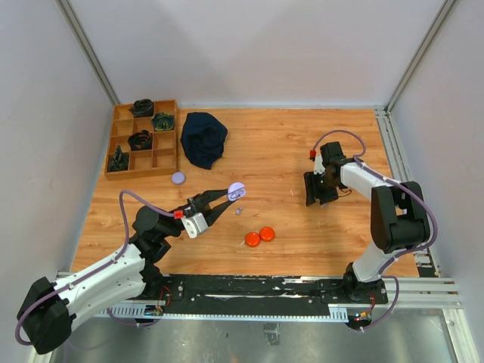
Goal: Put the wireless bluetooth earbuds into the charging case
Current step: Pick up the earbud from the center of the board.
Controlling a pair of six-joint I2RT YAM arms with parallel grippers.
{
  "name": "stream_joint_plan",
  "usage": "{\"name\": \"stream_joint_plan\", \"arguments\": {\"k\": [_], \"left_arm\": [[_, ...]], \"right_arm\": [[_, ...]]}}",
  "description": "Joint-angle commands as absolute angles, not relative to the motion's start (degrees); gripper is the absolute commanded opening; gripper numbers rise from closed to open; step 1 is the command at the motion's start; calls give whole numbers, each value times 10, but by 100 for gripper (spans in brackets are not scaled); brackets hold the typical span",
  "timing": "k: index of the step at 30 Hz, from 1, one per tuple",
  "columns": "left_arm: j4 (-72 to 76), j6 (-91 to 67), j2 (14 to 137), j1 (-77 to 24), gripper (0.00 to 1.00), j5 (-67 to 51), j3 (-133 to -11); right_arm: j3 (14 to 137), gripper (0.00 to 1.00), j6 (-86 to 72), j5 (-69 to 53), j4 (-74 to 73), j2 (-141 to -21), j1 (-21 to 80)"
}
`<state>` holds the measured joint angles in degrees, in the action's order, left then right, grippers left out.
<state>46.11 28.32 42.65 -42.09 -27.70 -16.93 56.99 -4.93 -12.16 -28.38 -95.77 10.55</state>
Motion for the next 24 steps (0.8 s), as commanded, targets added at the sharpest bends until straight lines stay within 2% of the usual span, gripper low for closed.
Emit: {"name": "stream_joint_plan", "arguments": {"k": [1,7,13,24], "left_arm": [[465,293,428,-416,0,-277,-182],[462,294,433,-416,0,-279,-184],[458,297,433,-416,0,-277,-185],[449,301,434,-416,0,-282,-188]], "right_arm": [[563,53,-59,-109,-330,-924,119],[584,53,-63,-38,-344,-870,123],[603,51,-57,16,-351,-910,108],[627,42,-43,17,-339,-973,96]]}}
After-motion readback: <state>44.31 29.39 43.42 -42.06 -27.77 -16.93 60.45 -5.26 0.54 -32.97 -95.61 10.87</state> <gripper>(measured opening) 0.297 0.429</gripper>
